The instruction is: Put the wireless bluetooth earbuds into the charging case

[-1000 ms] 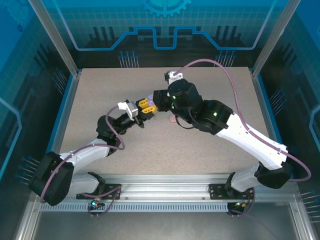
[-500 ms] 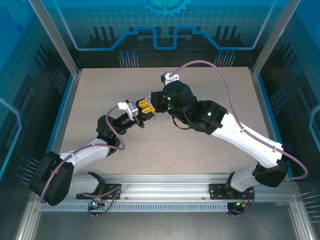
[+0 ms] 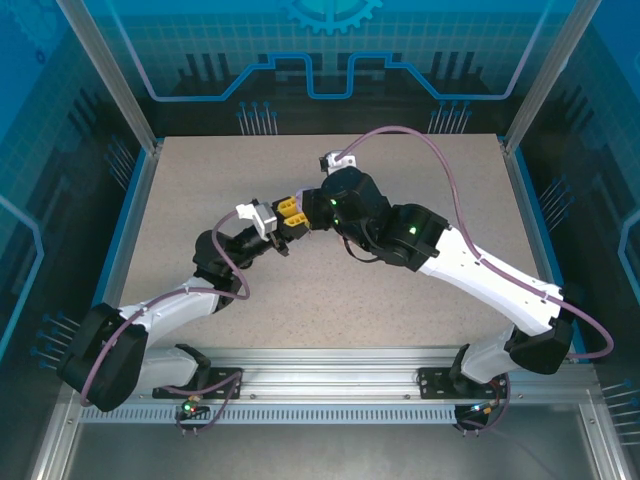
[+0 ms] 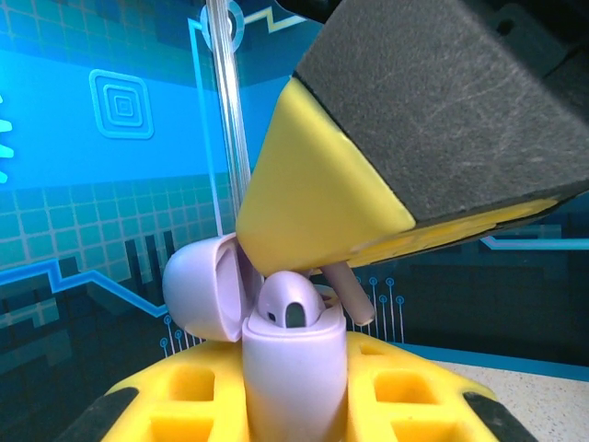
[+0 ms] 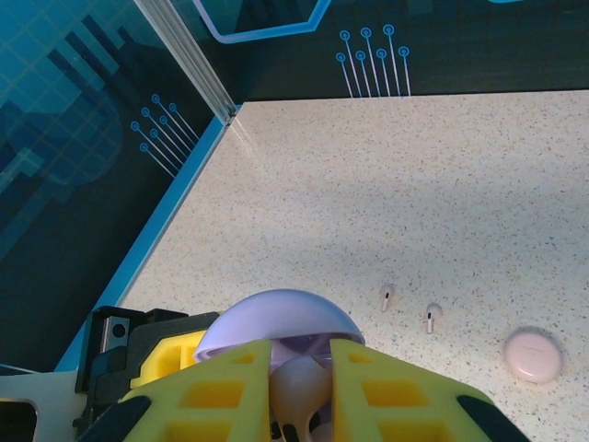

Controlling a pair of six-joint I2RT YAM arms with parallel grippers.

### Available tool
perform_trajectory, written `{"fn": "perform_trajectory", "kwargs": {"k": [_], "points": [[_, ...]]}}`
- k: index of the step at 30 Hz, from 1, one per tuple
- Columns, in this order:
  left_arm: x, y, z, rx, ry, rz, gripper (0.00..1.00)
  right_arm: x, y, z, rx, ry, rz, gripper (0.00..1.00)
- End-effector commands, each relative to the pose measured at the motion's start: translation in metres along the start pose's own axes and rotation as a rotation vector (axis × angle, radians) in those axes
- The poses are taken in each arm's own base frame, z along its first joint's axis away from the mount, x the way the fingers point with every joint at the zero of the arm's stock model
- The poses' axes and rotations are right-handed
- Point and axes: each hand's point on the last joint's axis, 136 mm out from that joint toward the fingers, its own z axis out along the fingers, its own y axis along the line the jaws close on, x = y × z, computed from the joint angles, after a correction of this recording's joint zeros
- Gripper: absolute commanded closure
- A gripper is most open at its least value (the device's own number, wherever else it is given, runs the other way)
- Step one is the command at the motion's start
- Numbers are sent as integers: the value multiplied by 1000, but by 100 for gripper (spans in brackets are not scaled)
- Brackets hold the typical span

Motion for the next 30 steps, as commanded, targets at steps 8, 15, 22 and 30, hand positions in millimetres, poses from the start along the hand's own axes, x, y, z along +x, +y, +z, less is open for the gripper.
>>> {"fn": "perform_trajectory", "kwargs": {"k": [8,15,22,30], "points": [[-30,-6,5,29,-78,61,100,-23,5,-21,-65,-78,57,83],[-31,-6,5,27,-77,62,100,-35,7,-36,-125,-172,74,82],[-31,-6,5,30,-77,59,100,-33,14,-28,-164,-216,60,82],[-32,-6,5,30,-75,58,100,-31,16,-22,-170,-242,57,83]]}}
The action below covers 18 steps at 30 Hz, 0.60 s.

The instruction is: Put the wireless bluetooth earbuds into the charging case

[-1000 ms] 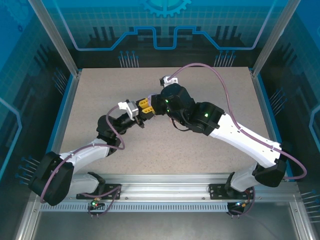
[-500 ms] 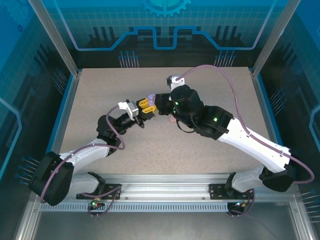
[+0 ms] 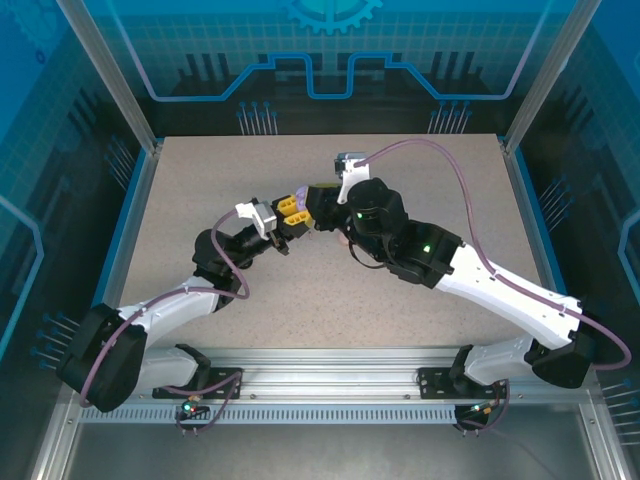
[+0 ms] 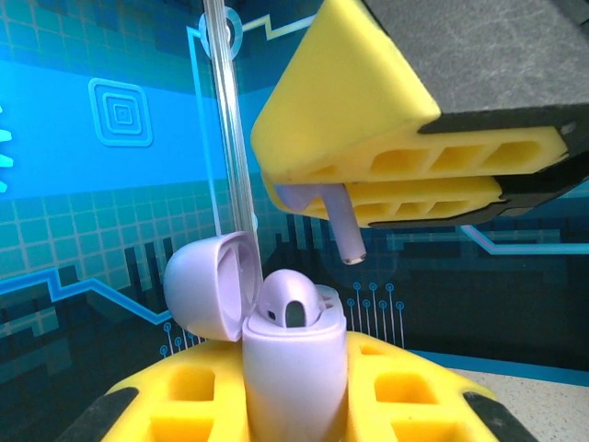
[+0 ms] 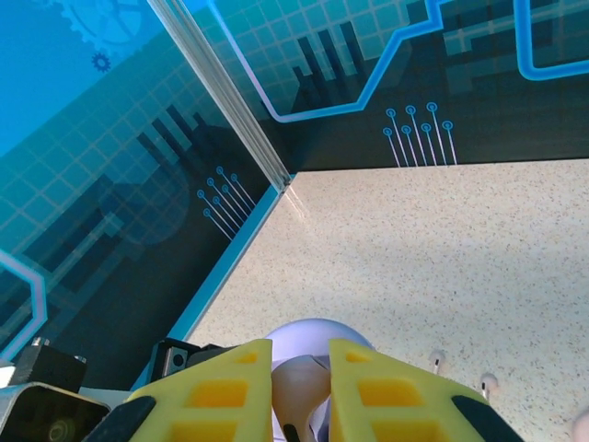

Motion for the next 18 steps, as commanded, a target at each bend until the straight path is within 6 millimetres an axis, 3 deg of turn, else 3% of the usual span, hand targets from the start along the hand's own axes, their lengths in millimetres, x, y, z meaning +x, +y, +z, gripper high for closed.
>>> {"fn": "perform_trajectory", "kwargs": {"k": [1,18], "points": [[-27,-7,4,29,-63,51,100,-10,9,0,-32,-53,6,82],[-30,-7,4,29,-69,54,100,10,-11,17,30,-3,10,83]]}}
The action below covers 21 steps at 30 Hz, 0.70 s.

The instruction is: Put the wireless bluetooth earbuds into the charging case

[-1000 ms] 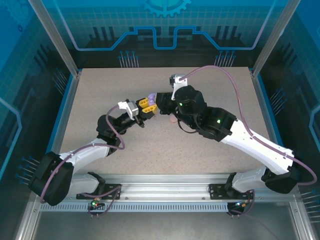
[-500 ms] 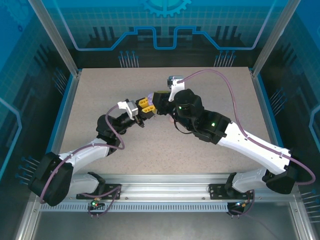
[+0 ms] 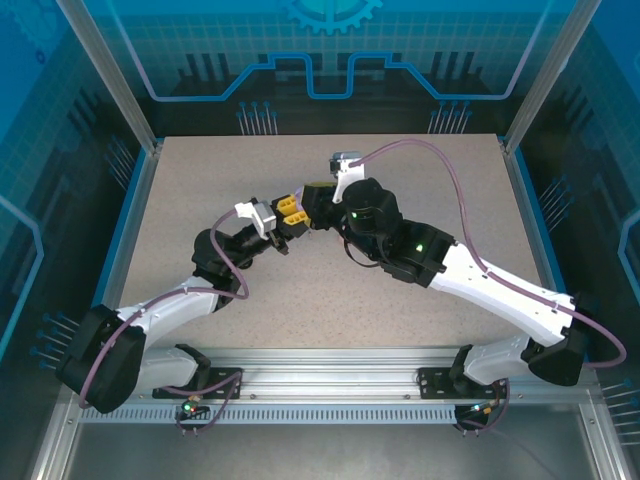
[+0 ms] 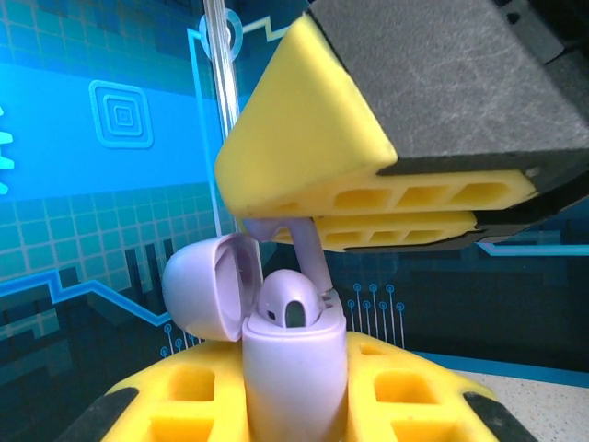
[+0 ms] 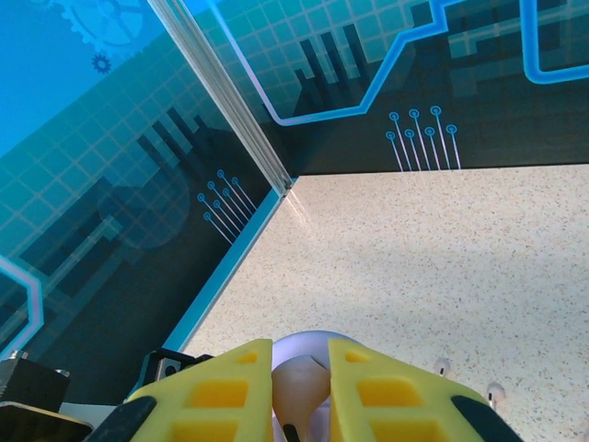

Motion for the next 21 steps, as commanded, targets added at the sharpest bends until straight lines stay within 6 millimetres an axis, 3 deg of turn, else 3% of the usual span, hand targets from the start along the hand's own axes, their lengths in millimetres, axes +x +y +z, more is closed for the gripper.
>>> {"fn": "perform_trajectory", "kwargs": {"k": [1,13,21], "points": [[-29,-7,4,28,-71,57,100,6,-11,6,28,0,16,83],[-31,-6,4,26,-76,64,100,15,-26,4,72,15,-8,85],[-34,-5,4,19,-85,64,100,24,-21,8,48,51,-10,85]]}}
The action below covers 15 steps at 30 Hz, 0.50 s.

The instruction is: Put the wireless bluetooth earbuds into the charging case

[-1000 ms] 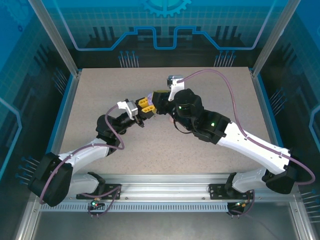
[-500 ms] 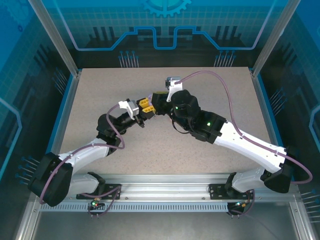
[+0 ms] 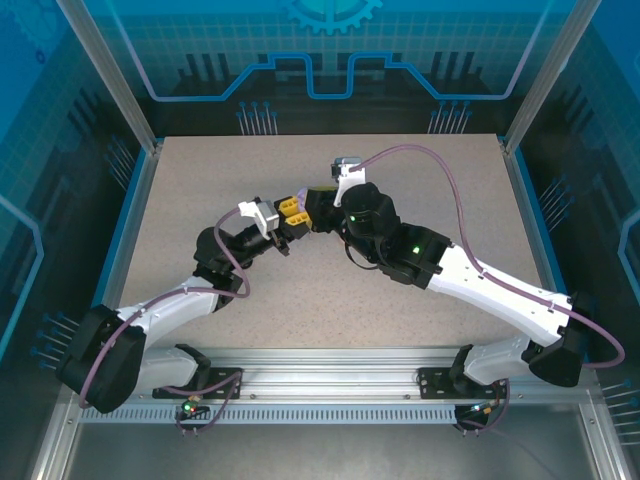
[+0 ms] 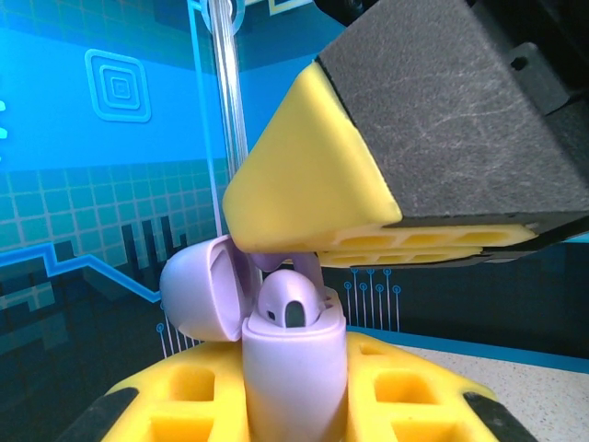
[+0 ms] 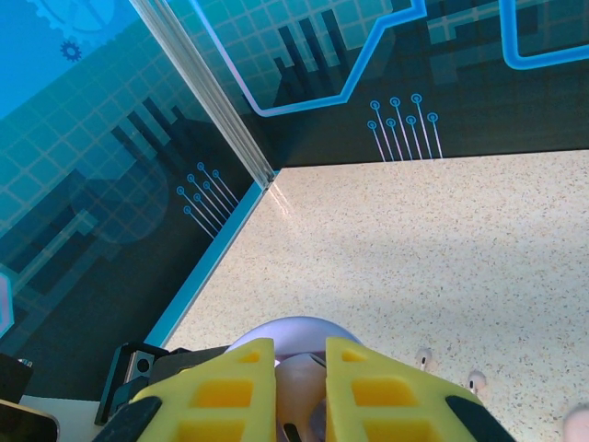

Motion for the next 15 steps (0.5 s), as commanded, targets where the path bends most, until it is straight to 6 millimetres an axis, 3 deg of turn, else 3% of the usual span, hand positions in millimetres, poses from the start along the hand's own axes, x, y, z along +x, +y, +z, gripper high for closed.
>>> {"fn": "perform_trajectory", "kwargs": {"k": [1,10,15], "points": [[-45,-7,3,23,-128,87,100,13,-8,3,17,43,-7,85],[-41,-7,3,24,-117,78,100,17,-4,5,19,71,6,84],[-39,-7,3,24,-113,73,100,16,-2,9,37,83,1,76]]}}
